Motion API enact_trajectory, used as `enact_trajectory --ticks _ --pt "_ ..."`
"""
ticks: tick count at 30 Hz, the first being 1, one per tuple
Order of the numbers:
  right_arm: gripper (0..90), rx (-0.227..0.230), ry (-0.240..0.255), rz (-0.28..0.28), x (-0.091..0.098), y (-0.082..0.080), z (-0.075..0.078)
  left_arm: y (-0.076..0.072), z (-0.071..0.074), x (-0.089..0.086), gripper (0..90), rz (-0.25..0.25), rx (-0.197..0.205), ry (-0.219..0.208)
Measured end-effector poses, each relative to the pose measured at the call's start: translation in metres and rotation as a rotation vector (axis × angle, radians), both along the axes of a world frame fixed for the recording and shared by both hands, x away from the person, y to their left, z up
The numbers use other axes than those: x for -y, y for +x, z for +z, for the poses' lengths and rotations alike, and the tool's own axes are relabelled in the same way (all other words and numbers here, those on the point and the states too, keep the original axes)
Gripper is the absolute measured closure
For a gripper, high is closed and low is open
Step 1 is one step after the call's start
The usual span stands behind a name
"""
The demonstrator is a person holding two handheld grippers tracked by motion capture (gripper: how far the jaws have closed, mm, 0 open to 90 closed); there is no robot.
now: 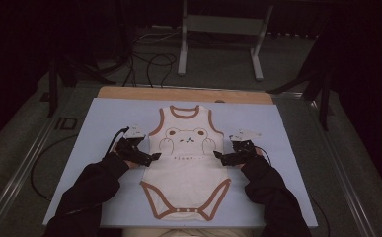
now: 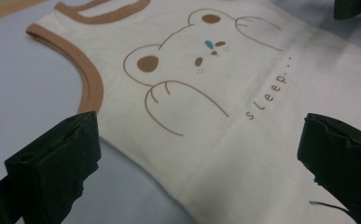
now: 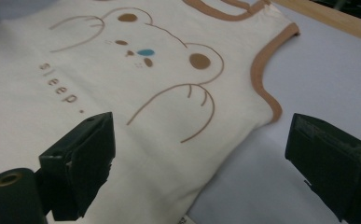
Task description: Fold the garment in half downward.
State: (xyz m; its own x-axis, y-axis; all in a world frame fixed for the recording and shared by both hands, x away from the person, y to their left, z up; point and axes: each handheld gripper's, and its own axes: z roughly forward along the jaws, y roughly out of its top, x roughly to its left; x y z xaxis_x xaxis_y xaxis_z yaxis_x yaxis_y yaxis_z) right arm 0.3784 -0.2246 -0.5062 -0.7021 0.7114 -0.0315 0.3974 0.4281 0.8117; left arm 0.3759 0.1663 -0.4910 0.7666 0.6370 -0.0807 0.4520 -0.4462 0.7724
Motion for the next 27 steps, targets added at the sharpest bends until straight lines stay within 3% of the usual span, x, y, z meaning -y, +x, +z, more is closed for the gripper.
enact_trajectory --ticks 6,16,22,27 --pt "9.4 -0.035 0.001 -0.03 0.001 0.005 -0.005 0.006 -0.006 -0.001 3.2 0.02 -0.023 0.017" --pt "25.4 -0.083 0.005 -0.065 0.003 0.011 -0.009 0.012 -0.014 0.0 10.3 0.063 -0.061 0.054" --pt "37.9 -0.102 -0.02 -0.073 0.001 0.014 -0.013 0.013 -0.017 0.002 23.6 0.075 -0.041 0.073" --pt "41.6 -0.115 -0.027 -0.069 0.0 0.016 -0.014 0.016 -0.022 0.005 32.4 0.086 -0.051 0.104"
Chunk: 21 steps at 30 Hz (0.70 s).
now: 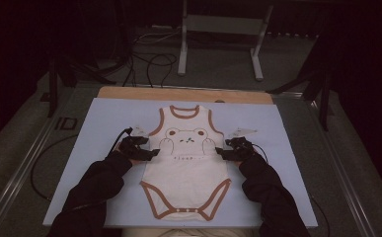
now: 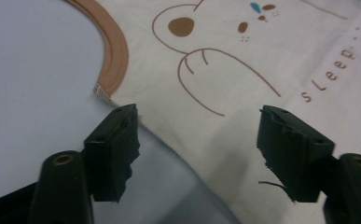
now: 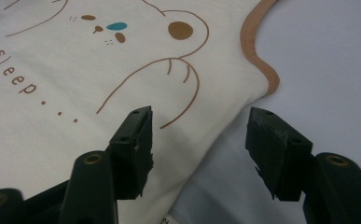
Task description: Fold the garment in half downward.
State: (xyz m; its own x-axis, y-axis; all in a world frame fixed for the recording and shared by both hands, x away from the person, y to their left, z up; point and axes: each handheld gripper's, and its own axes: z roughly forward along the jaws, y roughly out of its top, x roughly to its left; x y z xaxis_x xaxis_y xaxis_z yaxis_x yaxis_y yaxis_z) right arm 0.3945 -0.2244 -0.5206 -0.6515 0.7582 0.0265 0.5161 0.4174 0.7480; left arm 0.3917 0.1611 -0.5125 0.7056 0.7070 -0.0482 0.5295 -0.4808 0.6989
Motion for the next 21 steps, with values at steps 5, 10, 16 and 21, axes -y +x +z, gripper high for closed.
enact_trajectory --ticks 5,10,16,21 --pt "42.9 -0.003 0.002 -0.006 -0.0006 0.0007 -0.002 0.0028 -0.0048 0.0015 42.2 0.014 -0.019 0.018" --pt "45.2 -0.007 -0.018 -0.011 -0.0012 0.0016 -0.0038 0.0045 -0.0073 0.0017 49.3 0.032 -0.02 0.034" --pt "48.0 -0.011 -0.033 -0.015 -0.0024 0.0019 -0.0059 0.005 -0.0074 0.0027 53.1 0.049 -0.02 0.041" --pt "55.6 -0.013 -0.039 -0.01 -0.003 0.0021 -0.0051 0.005 -0.0063 0.0063 57.1 0.054 -0.031 0.051"
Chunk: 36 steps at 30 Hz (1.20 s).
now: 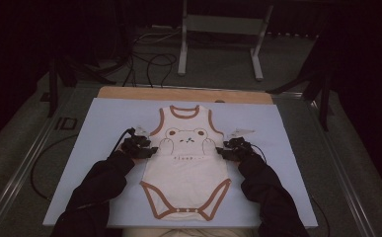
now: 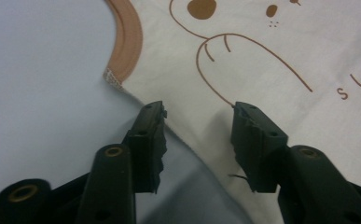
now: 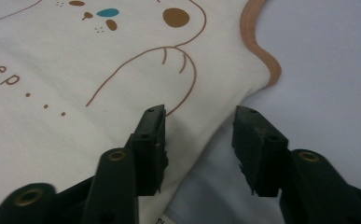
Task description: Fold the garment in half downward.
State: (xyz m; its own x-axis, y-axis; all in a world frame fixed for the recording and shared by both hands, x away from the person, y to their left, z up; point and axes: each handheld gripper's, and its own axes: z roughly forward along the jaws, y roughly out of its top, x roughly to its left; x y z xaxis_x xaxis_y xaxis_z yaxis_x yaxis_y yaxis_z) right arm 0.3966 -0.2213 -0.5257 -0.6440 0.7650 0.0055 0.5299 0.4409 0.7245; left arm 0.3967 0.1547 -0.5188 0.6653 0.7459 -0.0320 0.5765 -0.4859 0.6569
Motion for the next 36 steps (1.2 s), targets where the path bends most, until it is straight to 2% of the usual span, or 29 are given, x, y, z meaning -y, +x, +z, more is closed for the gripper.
enact_trajectory --ticks 9,15,18,22,26,28,36 --pt "75.3 -0.014 -0.003 0.025 -0.004 0.0 0.002 0.0 0.0 0.005 69.9 0.011 -0.003 -0.01" --pt "86.6 -0.019 -0.011 0.046 -0.006 0.0 0.003 0.001 0.0 0.01 89.0 -0.003 -0.009 -0.012" --pt "89.1 -0.016 -0.016 0.051 -0.007 0.0 0.003 0.001 0.001 0.011 90.0 -0.009 -0.008 0.002" --pt "89.7 -0.004 -0.026 0.057 -0.008 -0.001 0.004 0.001 0.002 0.011 90.0 -0.01 -0.007 -0.004" --pt "89.7 0.002 -0.027 0.059 -0.006 -0.002 0.006 0.0 0.006 0.008 90.0 -0.002 0.019 -0.017" --pt "89.7 0.004 -0.023 0.057 -0.005 -0.001 0.008 0.0 0.01 0.006 90.0 0.004 0.017 -0.033" --pt "89.8 0.014 0.007 0.046 -0.002 -0.004 0.014 -0.003 0.018 0.003 90.0 0.0 0.026 -0.043"
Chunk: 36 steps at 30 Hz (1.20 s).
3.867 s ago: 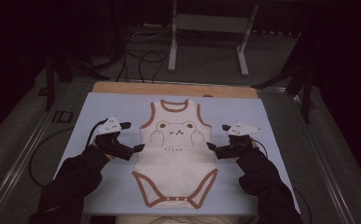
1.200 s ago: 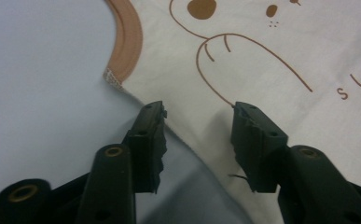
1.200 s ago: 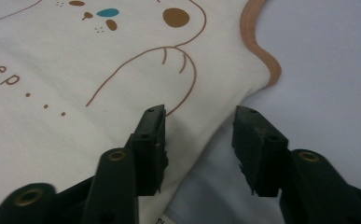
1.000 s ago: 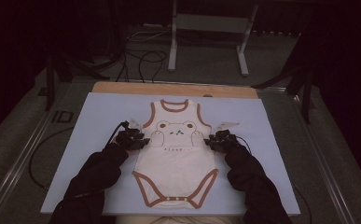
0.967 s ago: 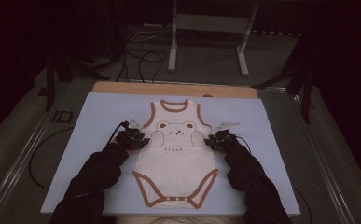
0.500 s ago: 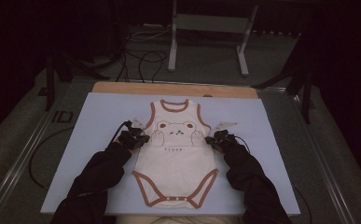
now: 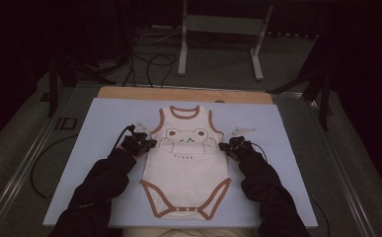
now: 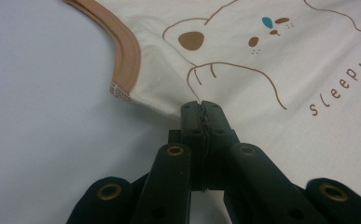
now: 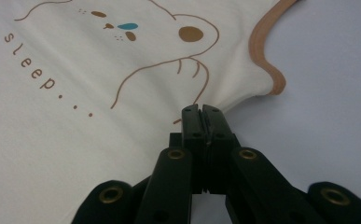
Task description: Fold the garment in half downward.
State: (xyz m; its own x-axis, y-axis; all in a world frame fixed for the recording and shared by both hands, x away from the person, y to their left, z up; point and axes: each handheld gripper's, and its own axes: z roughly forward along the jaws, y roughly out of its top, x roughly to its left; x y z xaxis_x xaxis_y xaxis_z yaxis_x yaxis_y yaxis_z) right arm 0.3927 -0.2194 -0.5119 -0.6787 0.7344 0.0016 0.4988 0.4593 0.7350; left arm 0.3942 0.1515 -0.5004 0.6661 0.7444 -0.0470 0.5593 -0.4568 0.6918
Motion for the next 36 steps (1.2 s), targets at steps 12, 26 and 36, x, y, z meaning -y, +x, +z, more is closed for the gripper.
enact_trajectory --ticks 12,26,36 --pt "89.7 0.024 0.005 0.016 0.002 -0.009 0.012 -0.007 0.009 -0.004 90.0 -0.015 -0.004 -0.016" --pt "89.7 0.045 0.006 0.049 0.003 -0.031 0.025 -0.025 0.021 -0.01 90.0 -0.071 -0.001 -0.04" --pt "89.8 0.068 -0.005 0.071 0.002 -0.049 0.033 -0.041 0.031 -0.009 90.0 -0.123 0.018 -0.023"
